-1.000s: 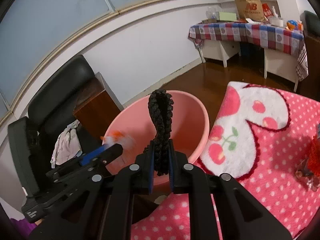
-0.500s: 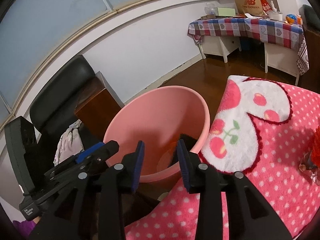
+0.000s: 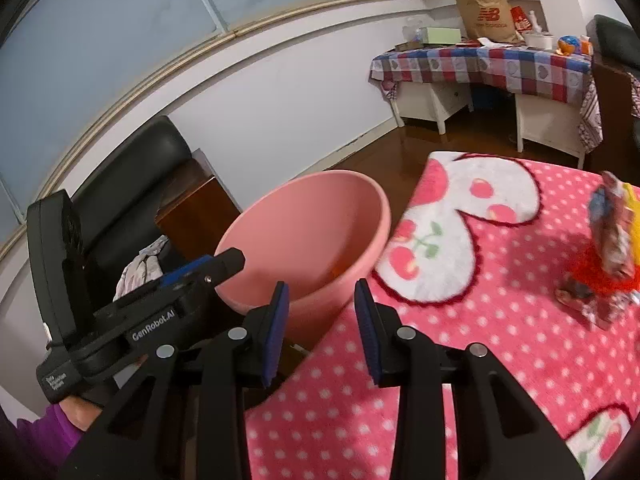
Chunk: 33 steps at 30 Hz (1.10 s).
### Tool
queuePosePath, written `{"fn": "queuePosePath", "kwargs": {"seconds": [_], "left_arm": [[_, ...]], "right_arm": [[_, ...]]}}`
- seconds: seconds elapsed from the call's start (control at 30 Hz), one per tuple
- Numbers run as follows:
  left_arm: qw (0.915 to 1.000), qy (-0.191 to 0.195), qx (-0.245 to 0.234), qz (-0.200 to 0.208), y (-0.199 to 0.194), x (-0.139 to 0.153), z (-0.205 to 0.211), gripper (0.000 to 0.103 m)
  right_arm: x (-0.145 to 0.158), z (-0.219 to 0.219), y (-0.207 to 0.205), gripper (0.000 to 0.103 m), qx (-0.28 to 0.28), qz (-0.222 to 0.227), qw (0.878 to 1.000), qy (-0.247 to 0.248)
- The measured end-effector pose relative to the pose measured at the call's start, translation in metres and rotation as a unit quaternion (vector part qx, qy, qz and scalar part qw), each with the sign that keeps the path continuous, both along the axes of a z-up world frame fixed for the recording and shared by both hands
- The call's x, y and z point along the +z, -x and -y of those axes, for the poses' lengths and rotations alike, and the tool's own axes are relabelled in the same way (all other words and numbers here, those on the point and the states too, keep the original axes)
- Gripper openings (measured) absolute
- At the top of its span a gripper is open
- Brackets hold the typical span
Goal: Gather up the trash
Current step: 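Carry both items over the pink bucket and open both tools to drop them, then move both tools back over the table toward the foil and bubble wrap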
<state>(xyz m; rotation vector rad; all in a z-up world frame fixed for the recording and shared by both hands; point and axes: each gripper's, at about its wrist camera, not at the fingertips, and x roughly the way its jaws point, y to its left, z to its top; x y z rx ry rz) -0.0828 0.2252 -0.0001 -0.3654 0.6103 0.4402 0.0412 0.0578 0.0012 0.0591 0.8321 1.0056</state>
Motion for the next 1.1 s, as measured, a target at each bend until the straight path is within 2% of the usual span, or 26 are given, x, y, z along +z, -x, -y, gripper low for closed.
{"fn": "queuePosePath", "kwargs": {"seconds": [0.3,0.6,0.9,1.1], "left_arm": [[0.9996,-0.011,-0.025,-0.006,-0.008,0.006,0.027,0.048],[0.9967,-0.024,-0.077,-0.012,-0.026,0.011,0.066,0.047],[0.9884,-0.026,-0.149,-0.014,-0.058,0.011,0.116,0.047],[0.9805,-0.032,-0.193,-0.016,-0.086,0.015,0.151,0.047]], "right_arm": [[-0.004,0.058,-0.003,0.035,-0.049,-0.007,0.999,-0.005],[-0.019,0.124,-0.015,0.034,-0.121,-0.018,0.992,-0.003],[-0.026,0.192,-0.03,0.035,-0.198,-0.03,0.98,-0.021],[-0.03,0.217,-0.035,0.035,-0.231,-0.024,0.972,-0.022]]}}
